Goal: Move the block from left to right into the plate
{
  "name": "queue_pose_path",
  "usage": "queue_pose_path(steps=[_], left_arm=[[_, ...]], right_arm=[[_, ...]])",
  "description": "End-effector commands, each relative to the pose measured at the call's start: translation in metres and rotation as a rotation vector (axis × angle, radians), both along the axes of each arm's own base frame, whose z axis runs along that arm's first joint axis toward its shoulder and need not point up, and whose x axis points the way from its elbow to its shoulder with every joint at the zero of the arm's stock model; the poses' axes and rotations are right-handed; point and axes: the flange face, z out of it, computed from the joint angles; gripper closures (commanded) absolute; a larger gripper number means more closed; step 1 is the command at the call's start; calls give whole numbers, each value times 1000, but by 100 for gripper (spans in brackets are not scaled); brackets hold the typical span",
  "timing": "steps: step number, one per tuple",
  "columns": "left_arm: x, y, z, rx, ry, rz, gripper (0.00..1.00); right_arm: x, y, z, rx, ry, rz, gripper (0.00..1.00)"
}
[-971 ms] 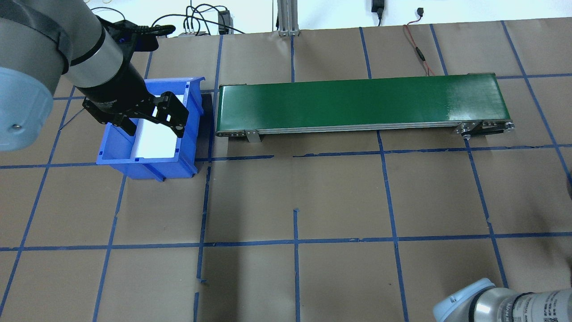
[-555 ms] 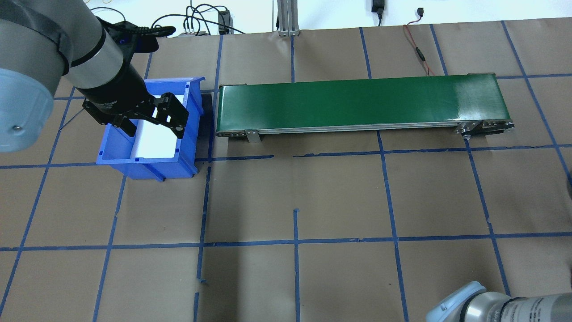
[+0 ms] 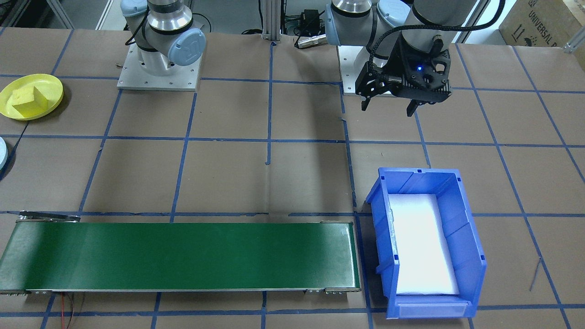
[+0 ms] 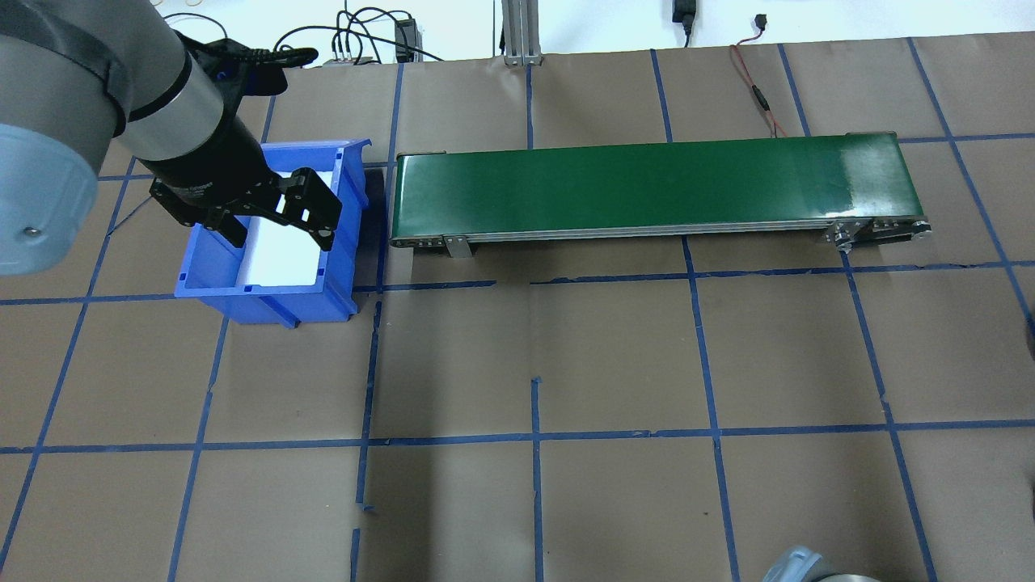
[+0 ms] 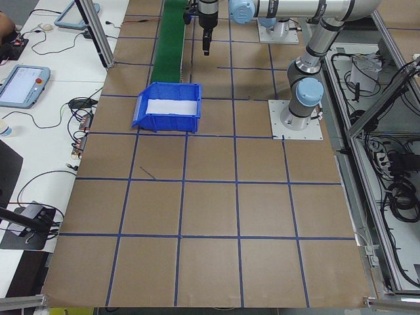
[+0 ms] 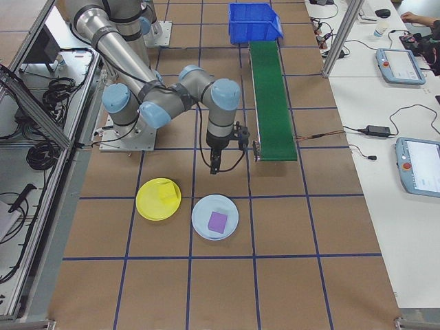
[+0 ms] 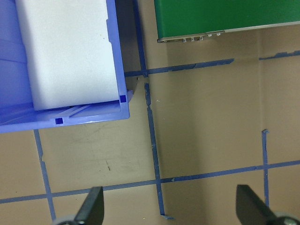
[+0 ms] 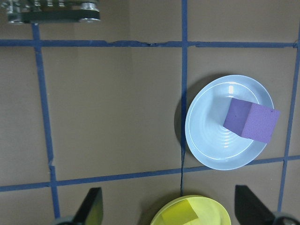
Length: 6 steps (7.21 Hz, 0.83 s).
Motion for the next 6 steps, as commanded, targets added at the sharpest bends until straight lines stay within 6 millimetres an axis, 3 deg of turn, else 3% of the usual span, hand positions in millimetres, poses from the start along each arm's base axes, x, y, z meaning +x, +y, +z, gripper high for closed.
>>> queue_pose_path(steps=[1, 3, 4, 6], left_arm=[[0, 0, 0, 0, 1, 0, 0], [0, 0, 0, 0, 1, 0, 0], [0, 0, 0, 0, 0, 2, 0], [0, 0, 1, -1, -2, 0, 0]], right_arm=[[94, -11, 24, 17, -19, 76, 0], [160, -23, 58, 15, -29, -36, 0], [206, -27, 83, -3, -43, -164, 0], [297, -62, 114, -29, -115, -230, 0]])
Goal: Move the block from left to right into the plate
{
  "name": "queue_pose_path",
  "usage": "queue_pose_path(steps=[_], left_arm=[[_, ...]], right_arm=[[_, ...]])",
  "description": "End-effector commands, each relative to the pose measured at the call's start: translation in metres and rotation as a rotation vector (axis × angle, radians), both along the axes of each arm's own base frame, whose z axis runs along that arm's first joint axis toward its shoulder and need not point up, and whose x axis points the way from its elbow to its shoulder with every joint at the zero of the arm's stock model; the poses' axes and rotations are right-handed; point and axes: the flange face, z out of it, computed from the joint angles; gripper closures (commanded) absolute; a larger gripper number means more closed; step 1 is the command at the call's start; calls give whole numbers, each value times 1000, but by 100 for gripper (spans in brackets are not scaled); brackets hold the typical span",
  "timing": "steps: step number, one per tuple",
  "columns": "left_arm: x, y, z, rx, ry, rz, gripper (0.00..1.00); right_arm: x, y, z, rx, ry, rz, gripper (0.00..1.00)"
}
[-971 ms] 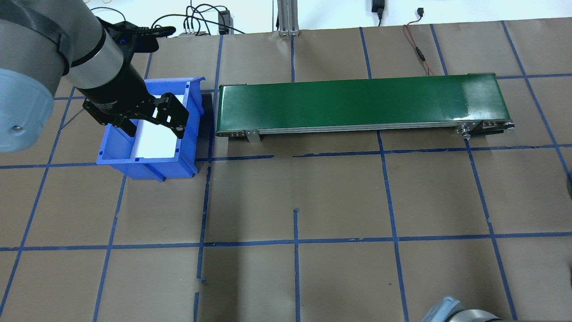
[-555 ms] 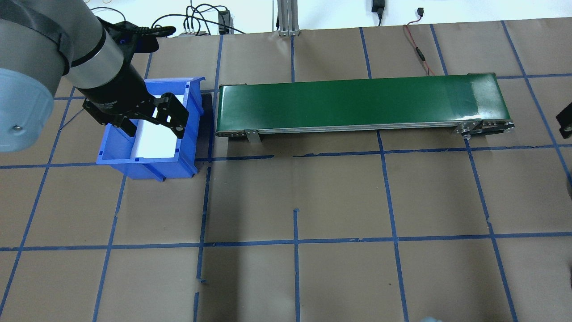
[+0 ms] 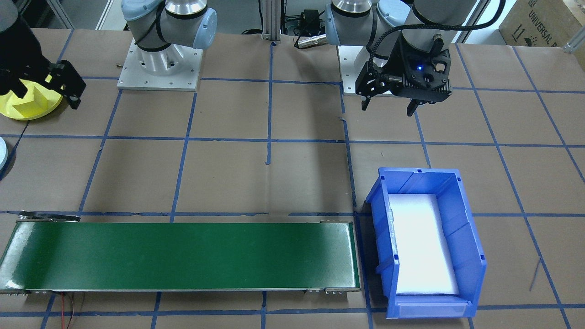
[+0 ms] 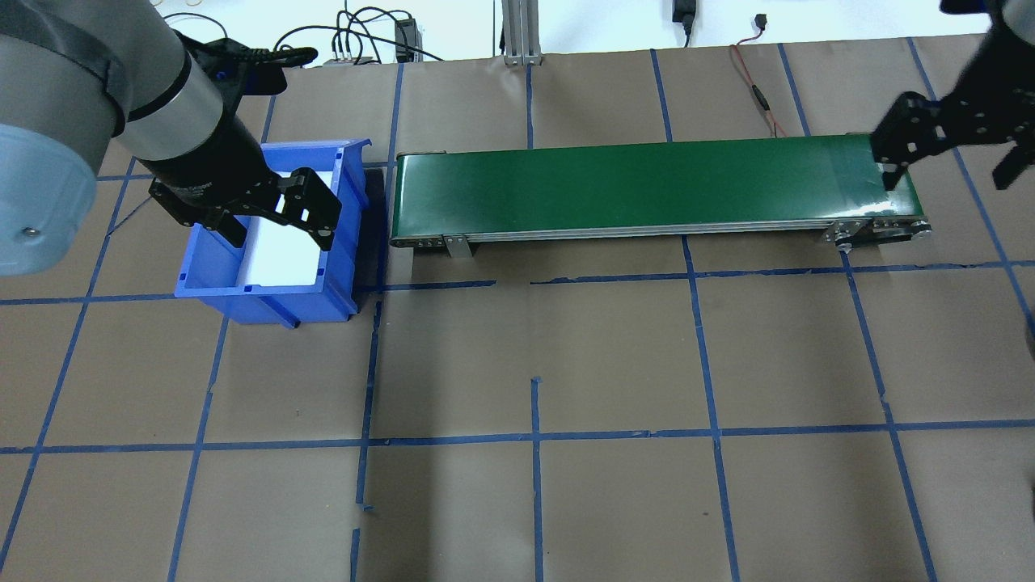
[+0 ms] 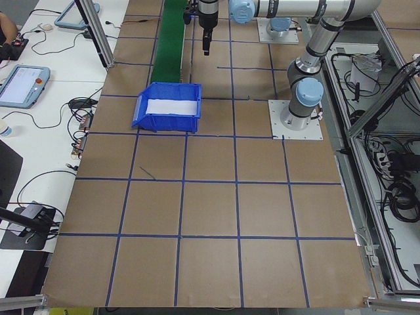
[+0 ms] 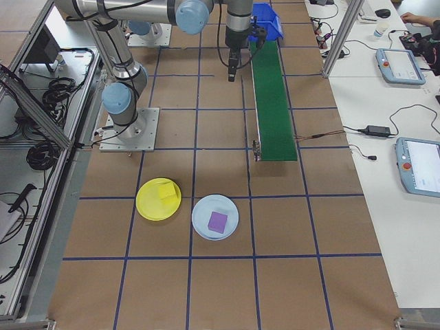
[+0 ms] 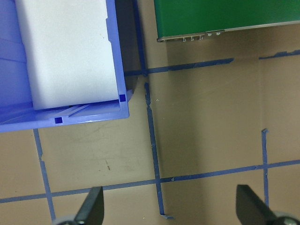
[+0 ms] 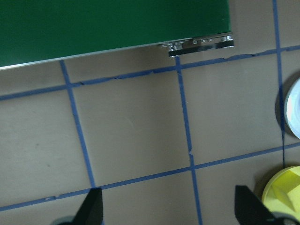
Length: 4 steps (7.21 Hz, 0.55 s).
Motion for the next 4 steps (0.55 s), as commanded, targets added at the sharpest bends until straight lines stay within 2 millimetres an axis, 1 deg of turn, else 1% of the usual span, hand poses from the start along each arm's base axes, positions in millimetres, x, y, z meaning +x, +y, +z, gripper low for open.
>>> queue_pose_path(steps=[1, 2, 3, 4], left_arm=[[0, 1, 0, 0, 1, 0, 0], [0, 0, 1, -1, -1, 0, 0], [0, 0, 1, -1, 1, 0, 0], [0, 1, 0, 0, 1, 0, 0]], right_arm=[[97, -13, 25, -21, -48, -15, 0], [153, -7, 28, -100, -74, 113, 0], [157, -6, 18, -91, -77, 168, 0], [143, -4, 14, -56, -91, 173, 0]])
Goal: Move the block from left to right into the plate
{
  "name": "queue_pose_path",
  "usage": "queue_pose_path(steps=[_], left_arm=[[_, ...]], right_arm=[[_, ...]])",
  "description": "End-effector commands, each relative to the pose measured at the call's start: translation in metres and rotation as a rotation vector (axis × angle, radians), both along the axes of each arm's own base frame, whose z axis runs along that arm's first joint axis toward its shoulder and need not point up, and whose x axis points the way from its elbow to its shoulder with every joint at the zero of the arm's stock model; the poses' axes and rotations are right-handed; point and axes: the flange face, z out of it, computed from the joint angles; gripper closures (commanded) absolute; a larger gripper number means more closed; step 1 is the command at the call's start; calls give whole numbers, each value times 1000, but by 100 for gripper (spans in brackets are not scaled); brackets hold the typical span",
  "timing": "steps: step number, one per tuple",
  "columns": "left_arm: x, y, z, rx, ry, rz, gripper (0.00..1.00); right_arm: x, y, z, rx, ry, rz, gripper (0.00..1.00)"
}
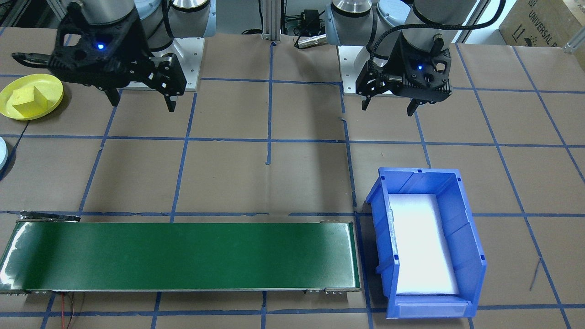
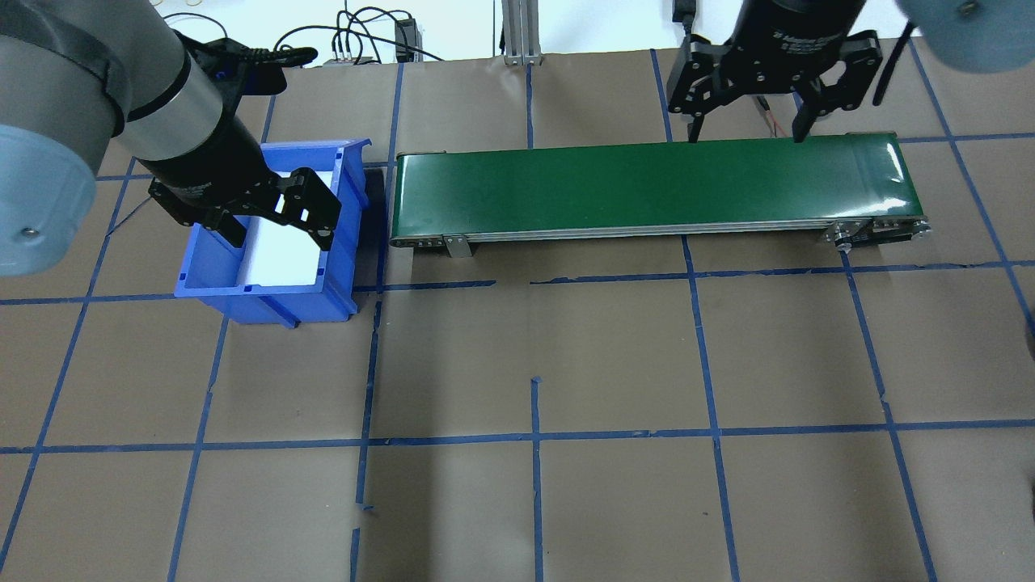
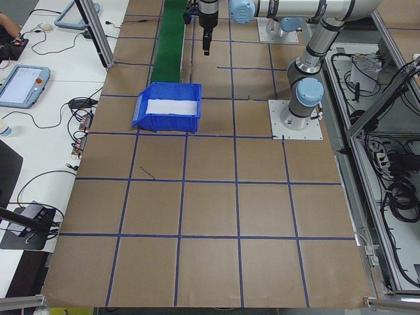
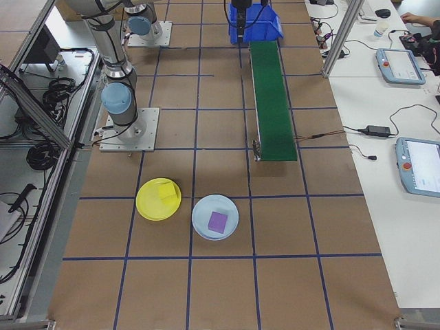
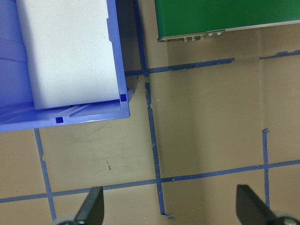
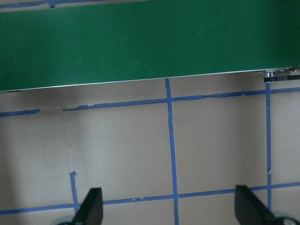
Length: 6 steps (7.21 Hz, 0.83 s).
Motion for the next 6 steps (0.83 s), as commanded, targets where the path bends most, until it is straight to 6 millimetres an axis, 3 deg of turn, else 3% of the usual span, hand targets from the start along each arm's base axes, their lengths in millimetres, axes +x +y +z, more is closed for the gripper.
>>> queue_pose_path(steps=[1, 4, 6], left_arm=[[0, 0, -1, 1, 0, -2, 0], [0, 0, -1, 1, -1, -2, 0], [0, 0, -1, 1, -1, -2, 0]], right_arm=[[-24, -3, -2, 33, -59, -13, 0], [-40, 13, -7, 104, -52, -44, 0], [-51, 10, -5, 98, -62, -67, 0]])
